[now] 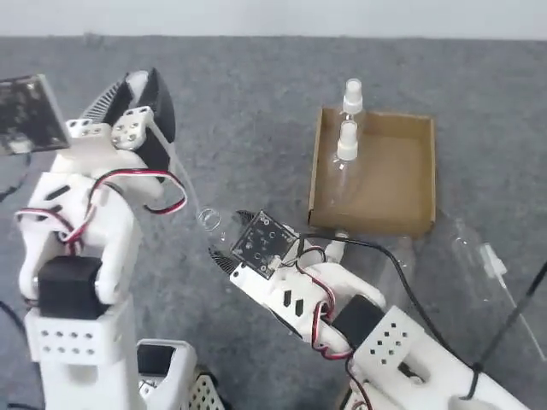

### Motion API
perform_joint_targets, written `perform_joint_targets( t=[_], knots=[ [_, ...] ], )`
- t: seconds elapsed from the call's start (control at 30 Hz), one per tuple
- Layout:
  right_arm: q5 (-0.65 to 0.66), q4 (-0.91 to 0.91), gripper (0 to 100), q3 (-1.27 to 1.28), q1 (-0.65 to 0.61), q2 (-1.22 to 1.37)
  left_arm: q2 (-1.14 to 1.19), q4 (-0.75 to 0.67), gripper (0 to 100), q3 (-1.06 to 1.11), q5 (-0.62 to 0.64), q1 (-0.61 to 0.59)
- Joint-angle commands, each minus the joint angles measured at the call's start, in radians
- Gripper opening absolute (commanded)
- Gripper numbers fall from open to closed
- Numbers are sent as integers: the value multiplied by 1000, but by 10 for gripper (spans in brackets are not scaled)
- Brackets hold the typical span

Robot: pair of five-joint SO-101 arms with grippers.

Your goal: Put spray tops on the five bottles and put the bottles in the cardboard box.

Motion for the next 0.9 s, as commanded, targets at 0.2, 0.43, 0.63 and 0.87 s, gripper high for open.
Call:
perform_joint_targets(
  t=[0.2, 0.43, 0.63, 0.87],
  knots=[
    [-14, -5, 6, 23, 1, -48, -17, 54, 40, -153, 9, 5],
    [-14, -4, 6, 23, 1, -48, -17, -15, 40, -28, 12, 5],
    [-14, -4, 6, 23, 1, -48, -17, -17, 40, 22, 17, 6],
    [-14, 44, 6, 17, 19, -50, -120, 166, 40, 33, 9, 129]
  ],
)
